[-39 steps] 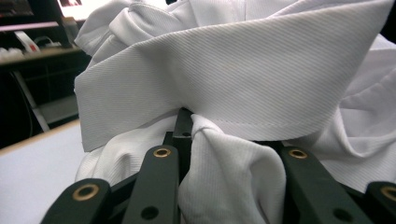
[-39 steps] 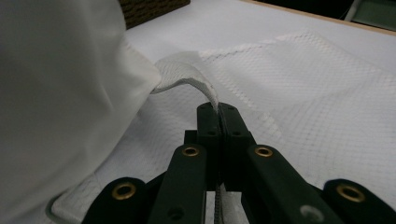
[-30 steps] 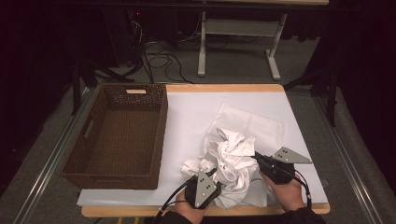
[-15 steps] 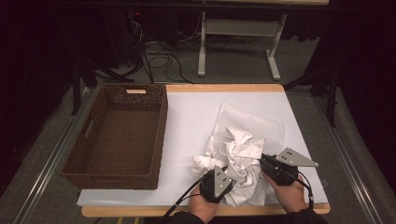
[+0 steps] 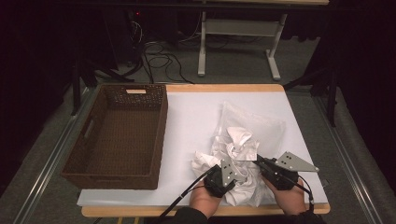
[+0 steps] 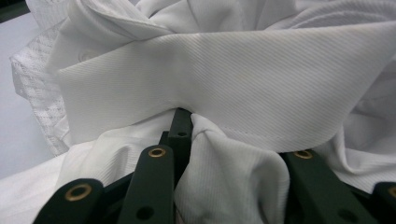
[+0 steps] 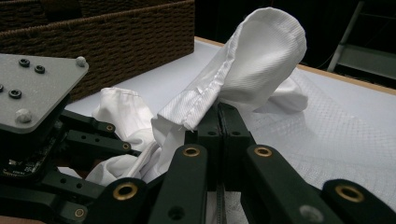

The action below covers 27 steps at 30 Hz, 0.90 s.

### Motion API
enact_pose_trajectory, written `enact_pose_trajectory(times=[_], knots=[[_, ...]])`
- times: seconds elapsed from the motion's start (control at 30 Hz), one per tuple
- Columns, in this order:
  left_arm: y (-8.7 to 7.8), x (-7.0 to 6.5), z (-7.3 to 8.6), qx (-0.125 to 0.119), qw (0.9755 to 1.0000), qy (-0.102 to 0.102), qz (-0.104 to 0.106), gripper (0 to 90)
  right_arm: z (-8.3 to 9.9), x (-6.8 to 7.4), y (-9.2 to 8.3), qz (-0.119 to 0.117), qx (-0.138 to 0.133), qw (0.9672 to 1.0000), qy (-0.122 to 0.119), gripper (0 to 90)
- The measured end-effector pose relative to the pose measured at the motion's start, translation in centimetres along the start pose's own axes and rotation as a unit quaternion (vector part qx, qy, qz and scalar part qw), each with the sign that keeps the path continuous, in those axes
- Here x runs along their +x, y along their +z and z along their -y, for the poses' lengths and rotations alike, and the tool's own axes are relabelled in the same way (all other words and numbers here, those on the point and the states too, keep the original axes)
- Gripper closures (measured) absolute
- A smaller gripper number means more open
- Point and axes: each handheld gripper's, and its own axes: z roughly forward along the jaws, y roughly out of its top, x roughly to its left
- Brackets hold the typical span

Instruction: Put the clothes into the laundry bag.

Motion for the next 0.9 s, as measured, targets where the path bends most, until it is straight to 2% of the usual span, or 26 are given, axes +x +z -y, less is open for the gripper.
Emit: enact_pose_trajectory(times=[0.1, 0.2, 0.33, 0.43, 0.5, 0.6, 0.77, 0.8, 0.83, 0.9], knots=[[-0.5, 0.4, -0.1, -0.004, 0.9997, -0.012, 0.019, 60.1, 0.0, -0.1, 0.0, 0.001, -0.003, 1.0, 0.002, 90.0], [-1.4, 0.6, -0.4, -0.01, 0.9994, -0.022, 0.025, 48.6, 0.0, -0.3, -0.1, 0.003, -0.005, 1.0, 0.004, 90.0], [-3.1, 0.5, -0.7, -0.042, 0.9984, -0.031, 0.022, 33.8, 0.1, -0.4, -0.1, 0.006, -0.005, 1.0, 0.005, 90.0], [-4.0, 0.6, -0.9, -0.072, 0.9962, -0.045, 0.018, 28.1, 0.1, -0.4, -0.1, 0.007, -0.004, 0.9999, 0.005, 90.0], [-4.0, 0.8, -1.3, -0.082, 0.9953, -0.046, 0.021, 27.0, 0.1, -0.4, -0.1, 0.006, -0.005, 1.0, 0.003, 90.0], [-3.3, 1.1, -1.6, -0.077, 0.9951, -0.049, 0.038, 31.7, 0.1, -0.3, 0.0, 0.006, -0.004, 1.0, 0.003, 90.0], [-2.3, 0.7, -1.8, -0.074, 0.9947, -0.034, 0.063, 66.5, 0.2, -0.2, 0.2, 0.003, 0.0, 1.0, 0.004, 90.0], [-2.2, 0.5, -1.8, -0.078, 0.9944, -0.033, 0.062, 74.2, 0.3, -0.2, 0.2, 0.003, 0.002, 1.0, 0.005, 90.0], [-2.2, 0.3, -1.9, -0.081, 0.9943, -0.031, 0.063, 79.6, 0.3, -0.2, 0.2, 0.003, 0.002, 1.0, 0.005, 90.0], [-2.1, -0.2, -2.1, -0.087, 0.994, -0.017, 0.063, 81.9, 0.3, -0.2, 0.2, 0.002, 0.001, 1.0, 0.007, 90.0]])
